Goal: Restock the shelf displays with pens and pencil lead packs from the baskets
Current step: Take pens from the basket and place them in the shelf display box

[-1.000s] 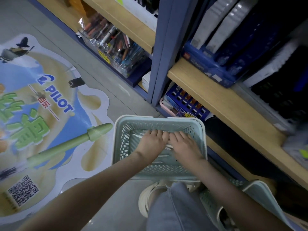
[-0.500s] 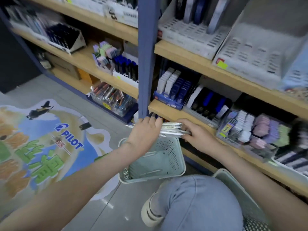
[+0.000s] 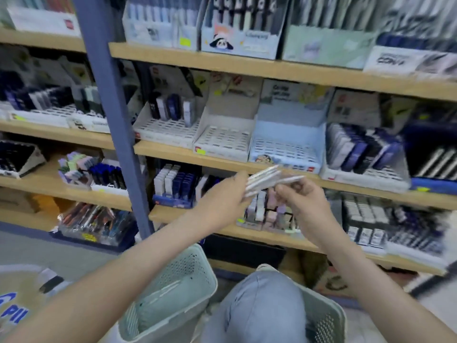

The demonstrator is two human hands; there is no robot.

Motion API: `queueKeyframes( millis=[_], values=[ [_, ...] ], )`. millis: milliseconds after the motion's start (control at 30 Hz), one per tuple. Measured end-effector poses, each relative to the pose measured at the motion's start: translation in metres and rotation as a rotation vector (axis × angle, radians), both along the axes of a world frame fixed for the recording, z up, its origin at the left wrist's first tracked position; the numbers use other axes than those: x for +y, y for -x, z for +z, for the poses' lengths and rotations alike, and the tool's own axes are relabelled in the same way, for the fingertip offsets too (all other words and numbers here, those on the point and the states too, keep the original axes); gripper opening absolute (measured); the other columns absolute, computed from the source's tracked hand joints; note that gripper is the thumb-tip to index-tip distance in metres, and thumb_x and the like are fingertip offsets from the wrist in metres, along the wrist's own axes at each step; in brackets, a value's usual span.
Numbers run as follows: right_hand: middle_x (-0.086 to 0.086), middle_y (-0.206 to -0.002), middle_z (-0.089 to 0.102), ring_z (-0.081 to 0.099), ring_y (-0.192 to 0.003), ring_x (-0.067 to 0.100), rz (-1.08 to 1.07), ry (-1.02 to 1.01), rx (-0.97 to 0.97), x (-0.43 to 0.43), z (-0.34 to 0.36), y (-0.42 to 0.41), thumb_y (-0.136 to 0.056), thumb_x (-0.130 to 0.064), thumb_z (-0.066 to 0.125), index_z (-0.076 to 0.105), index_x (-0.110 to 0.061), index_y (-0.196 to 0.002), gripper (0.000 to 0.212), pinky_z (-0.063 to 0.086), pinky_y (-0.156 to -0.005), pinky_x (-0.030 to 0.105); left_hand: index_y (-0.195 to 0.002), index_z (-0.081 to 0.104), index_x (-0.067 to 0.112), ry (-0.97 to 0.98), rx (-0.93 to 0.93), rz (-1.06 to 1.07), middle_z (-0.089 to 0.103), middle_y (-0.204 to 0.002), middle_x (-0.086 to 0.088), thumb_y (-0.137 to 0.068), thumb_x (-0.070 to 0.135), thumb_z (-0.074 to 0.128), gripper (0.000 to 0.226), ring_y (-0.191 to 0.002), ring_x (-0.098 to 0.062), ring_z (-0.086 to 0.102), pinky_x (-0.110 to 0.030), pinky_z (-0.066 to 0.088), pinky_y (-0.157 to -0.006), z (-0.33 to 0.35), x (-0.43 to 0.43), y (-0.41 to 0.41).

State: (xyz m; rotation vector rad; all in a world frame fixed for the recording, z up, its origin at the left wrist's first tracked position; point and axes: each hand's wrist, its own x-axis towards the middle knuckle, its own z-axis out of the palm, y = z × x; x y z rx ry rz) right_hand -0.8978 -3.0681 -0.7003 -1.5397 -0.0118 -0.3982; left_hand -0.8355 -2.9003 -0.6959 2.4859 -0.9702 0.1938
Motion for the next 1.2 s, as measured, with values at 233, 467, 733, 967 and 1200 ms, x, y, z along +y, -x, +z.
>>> queueKeyframes(
  millis=[233, 467, 733, 967, 1200],
  values=[
    [-0.002, -0.088, 0.068, 0.062, -0.078, 0.011, -0.109, -0.013, -0.123, -0.067, 0.038, 0.052, -0.088, -0.005, 0.061, 0.062, -0.016, -0.106, 0.021, 0.050, -0.064, 0.023, -0.112, 0.048, 0.015, 0.181, 0.315, -0.312, 0.062, -0.095, -0.007, -0.095, 0.038, 0.052, 0.030, -0.083, -0.023, 0.061, -0.043, 0.052, -0.075, 0.050, -0.102, 0.029],
    [0.019, -0.091, 0.067, 0.062, -0.075, 0.024, -0.242, 0.055, -0.137, -0.121, 0.058, 0.082, -0.094, -0.008, 0.053, 0.067, -0.009, -0.106, 0.019, 0.055, -0.071, 0.034, -0.124, 0.051, 0.019, 0.267, 0.464, -0.516, 0.066, -0.094, -0.001, -0.095, 0.032, 0.054, 0.031, -0.078, -0.013, 0.066, -0.037, 0.058, -0.078, 0.083, -0.173, 0.049],
    [0.007, -0.079, 0.062, 0.053, -0.066, 0.014, -0.365, 0.091, -0.254, -0.179, 0.100, 0.078, -0.097, -0.011, 0.047, 0.064, -0.005, -0.102, 0.018, 0.050, -0.065, 0.023, -0.115, 0.050, 0.030, 0.394, 0.498, -0.643, 0.069, -0.090, 0.004, -0.099, 0.021, 0.047, 0.018, -0.074, -0.009, 0.068, -0.028, 0.058, -0.074, 0.126, -0.233, 0.044],
    [-0.005, -0.081, 0.062, 0.059, -0.078, 0.009, -0.555, -0.036, -0.486, -0.238, 0.153, 0.079, -0.099, -0.018, 0.045, 0.062, -0.016, -0.103, 0.018, 0.052, -0.067, 0.021, -0.102, 0.051, 0.026, 0.499, 0.500, -0.646, 0.071, -0.097, -0.003, -0.100, 0.020, 0.046, 0.008, -0.090, -0.010, 0.070, -0.028, 0.057, -0.083, 0.172, -0.262, 0.024],
    [0.004, -0.086, 0.062, 0.066, -0.078, 0.016, -0.815, 0.111, -0.661, -0.302, 0.205, 0.083, -0.099, -0.020, 0.047, 0.056, -0.020, -0.093, 0.012, 0.055, -0.069, 0.025, -0.103, 0.052, 0.018, 0.598, 0.445, -0.612, 0.073, -0.089, -0.007, -0.098, 0.021, 0.049, 0.006, -0.081, -0.018, 0.071, -0.029, 0.058, -0.075, 0.212, -0.284, 0.011]
  ],
)
